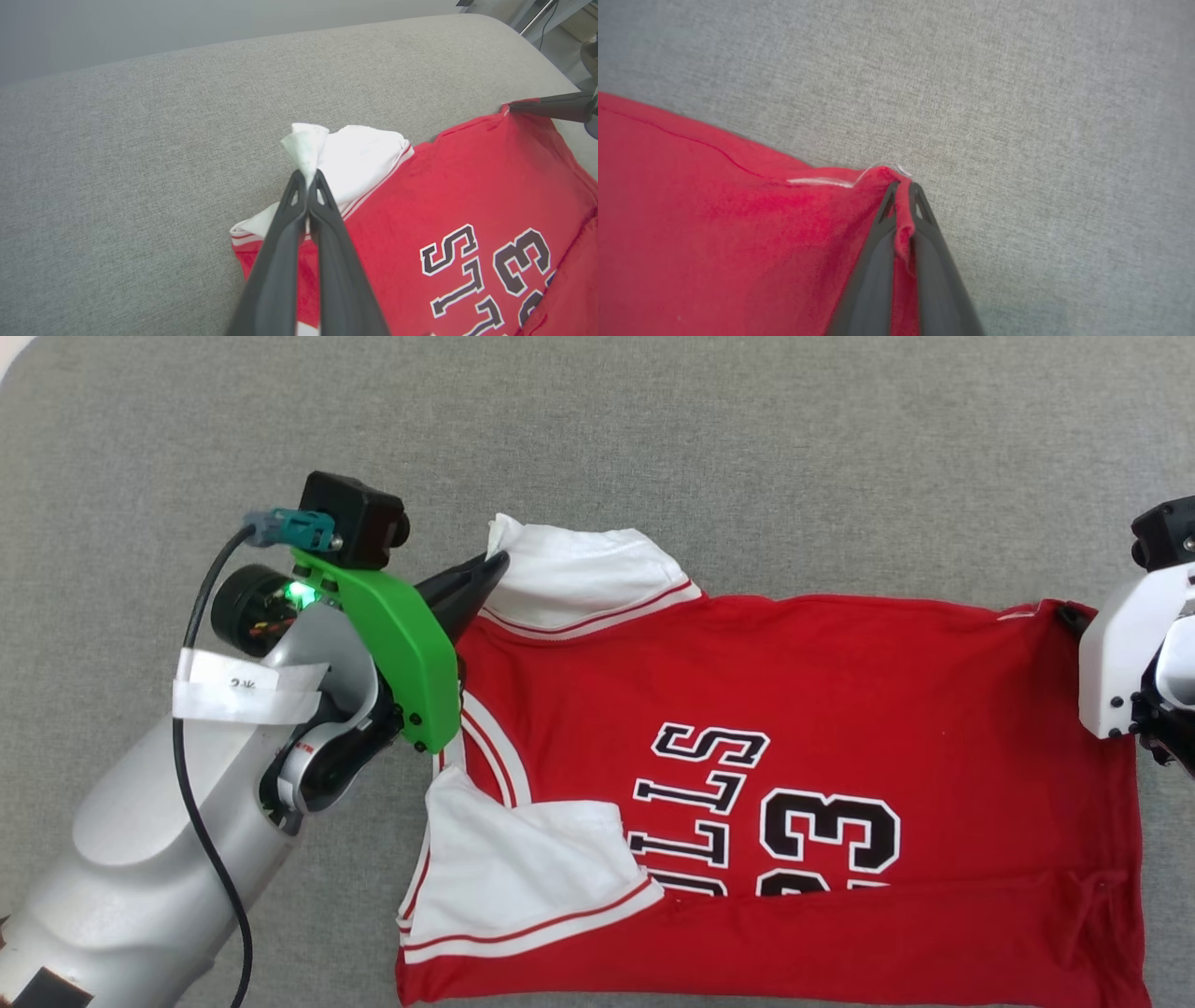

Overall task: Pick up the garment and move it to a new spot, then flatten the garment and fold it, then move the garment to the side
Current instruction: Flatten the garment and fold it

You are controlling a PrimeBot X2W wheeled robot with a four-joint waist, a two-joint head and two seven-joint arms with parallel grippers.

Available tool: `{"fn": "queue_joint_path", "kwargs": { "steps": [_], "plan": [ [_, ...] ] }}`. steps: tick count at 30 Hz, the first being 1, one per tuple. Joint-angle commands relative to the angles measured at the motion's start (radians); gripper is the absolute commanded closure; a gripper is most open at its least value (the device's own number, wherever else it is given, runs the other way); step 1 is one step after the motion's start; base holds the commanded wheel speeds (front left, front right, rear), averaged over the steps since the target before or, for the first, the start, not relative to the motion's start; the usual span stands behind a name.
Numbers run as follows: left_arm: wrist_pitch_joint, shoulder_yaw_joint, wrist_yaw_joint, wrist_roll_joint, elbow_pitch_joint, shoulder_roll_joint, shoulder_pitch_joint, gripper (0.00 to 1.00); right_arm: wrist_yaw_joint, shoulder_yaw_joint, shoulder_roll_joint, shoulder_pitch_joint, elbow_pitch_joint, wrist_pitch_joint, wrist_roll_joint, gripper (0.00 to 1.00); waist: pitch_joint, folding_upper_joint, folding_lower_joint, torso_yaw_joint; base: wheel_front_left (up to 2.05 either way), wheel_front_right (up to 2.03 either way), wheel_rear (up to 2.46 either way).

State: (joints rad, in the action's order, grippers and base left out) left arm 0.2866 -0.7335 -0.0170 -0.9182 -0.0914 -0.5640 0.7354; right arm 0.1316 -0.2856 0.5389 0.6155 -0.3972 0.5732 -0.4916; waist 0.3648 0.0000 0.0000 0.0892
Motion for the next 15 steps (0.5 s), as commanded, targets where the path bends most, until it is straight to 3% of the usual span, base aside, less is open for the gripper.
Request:
{"fn": "queue_joint_path", "kwargs": {
  "steps": [1, 15],
  "plan": [
    [-0.014, 0.008, 0.007, -0.011, -0.007, -0.004, -0.026, 1.0, -0.001, 0.004, -0.005, -0.012, -0.01, -0.025, -0.015, 1.0, -0.028, 0.0, 0.0, -0.009, 0.0, 0.0, 0.0],
    [-0.099, 0.022, 0.045, -0.073, -0.013, -0.021, -0.224, 1.0, -0.001, 0.054, -0.005, -0.176, 0.006, -0.268, -0.134, 1.0, -0.209, 0.0, 0.0, -0.013, 0.0, 0.0, 0.0]
  ]
}}
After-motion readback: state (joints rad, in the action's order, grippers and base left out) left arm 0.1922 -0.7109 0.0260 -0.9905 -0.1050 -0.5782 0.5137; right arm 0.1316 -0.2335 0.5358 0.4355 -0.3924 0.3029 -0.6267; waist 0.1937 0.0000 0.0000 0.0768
